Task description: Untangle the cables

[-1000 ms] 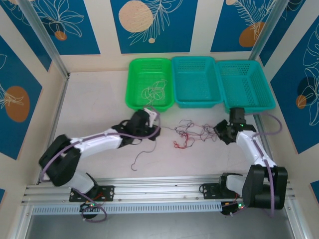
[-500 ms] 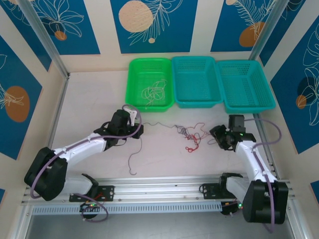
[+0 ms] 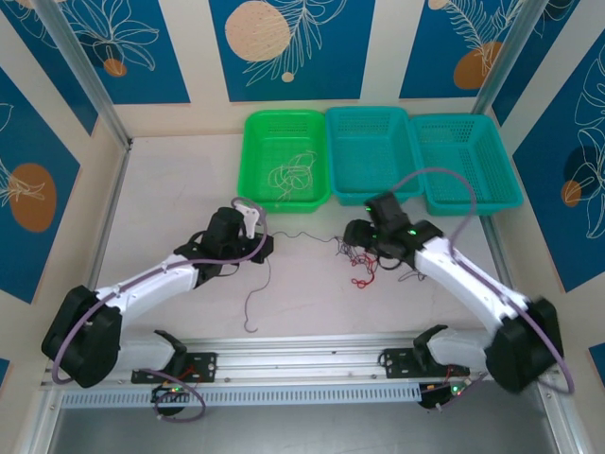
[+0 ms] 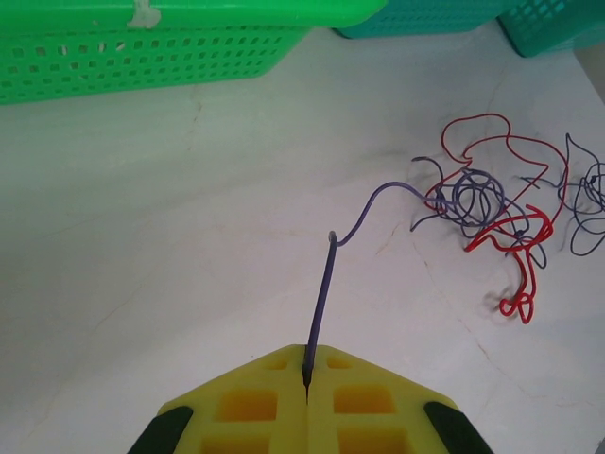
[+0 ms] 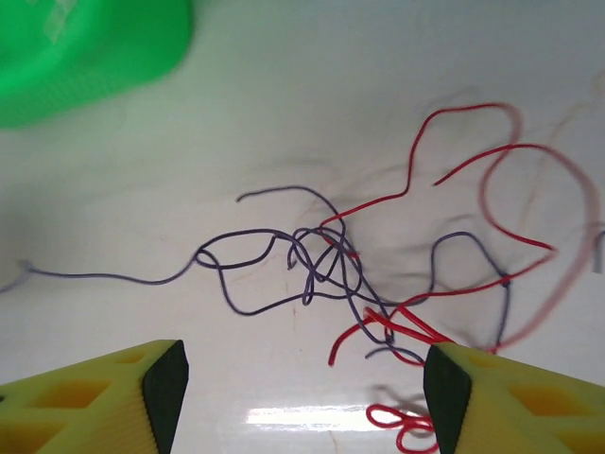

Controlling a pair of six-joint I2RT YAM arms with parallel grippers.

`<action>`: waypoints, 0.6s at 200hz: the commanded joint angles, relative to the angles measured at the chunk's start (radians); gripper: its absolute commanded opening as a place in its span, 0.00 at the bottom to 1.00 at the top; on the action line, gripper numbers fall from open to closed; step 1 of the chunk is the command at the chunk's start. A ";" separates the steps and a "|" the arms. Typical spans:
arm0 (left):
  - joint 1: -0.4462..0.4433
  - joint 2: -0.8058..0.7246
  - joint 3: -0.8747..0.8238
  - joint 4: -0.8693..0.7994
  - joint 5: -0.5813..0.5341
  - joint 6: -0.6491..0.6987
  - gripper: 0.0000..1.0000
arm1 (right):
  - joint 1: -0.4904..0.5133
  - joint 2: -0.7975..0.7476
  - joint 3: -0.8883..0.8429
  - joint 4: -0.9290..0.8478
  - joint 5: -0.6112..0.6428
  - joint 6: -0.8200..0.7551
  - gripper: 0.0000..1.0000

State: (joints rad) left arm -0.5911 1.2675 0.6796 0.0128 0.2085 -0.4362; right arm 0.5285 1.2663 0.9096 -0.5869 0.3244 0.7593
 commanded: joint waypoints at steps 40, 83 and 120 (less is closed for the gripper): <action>-0.004 -0.116 -0.007 -0.103 -0.126 -0.014 0.00 | 0.058 0.396 0.117 -0.040 0.162 -0.013 0.59; 0.020 -0.249 -0.023 -0.290 -0.462 -0.129 0.00 | -0.147 0.349 0.013 0.035 0.063 0.049 0.07; 0.089 -0.375 -0.069 -0.355 -0.586 -0.189 0.00 | -0.318 0.237 -0.102 0.049 0.017 0.096 0.04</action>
State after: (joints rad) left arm -0.5449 0.9543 0.6422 -0.2474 -0.2157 -0.5583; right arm 0.2848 1.5761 0.8799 -0.5339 0.3805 0.8043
